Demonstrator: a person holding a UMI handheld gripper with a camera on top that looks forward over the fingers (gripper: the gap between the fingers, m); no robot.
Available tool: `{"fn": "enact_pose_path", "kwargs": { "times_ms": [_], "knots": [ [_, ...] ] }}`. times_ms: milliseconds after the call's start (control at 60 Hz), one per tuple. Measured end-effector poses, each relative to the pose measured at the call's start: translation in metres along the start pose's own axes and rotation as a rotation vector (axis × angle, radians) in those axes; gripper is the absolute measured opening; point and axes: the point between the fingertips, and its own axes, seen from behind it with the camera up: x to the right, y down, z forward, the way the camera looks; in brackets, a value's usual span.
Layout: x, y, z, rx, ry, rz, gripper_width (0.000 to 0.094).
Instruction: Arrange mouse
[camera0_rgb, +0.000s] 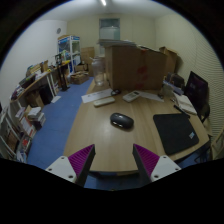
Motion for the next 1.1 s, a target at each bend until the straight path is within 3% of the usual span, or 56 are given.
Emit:
{"fn": "enact_pose_path", "kwargs": {
  "times_ms": [300, 500, 733, 800, 817, 850, 883, 1100],
  "knots": [
    [0.065, -0.007, 0.113, 0.010, -0.052, -0.008, 0.0780],
    [0.050, -0.023, 0.158, 0.041, -0.167, -0.143, 0.0758],
    [0.045, -0.056, 0.193, 0.080, -0.179, -0.146, 0.0755],
    [0.042, -0.062, 0.199, 0.083, -0.172, -0.141, 0.0712],
    [0.042, -0.063, 0.201, 0.085, -0.168, -0.139, 0.0644],
    [0.042, -0.065, 0.204, 0.090, -0.157, -0.128, 0.0631],
    [0.042, -0.066, 0.206, 0.094, -0.141, -0.116, 0.0547],
    [0.044, -0.062, 0.205, 0.061, -0.046, -0.063, 0.0436]
  ]
}}
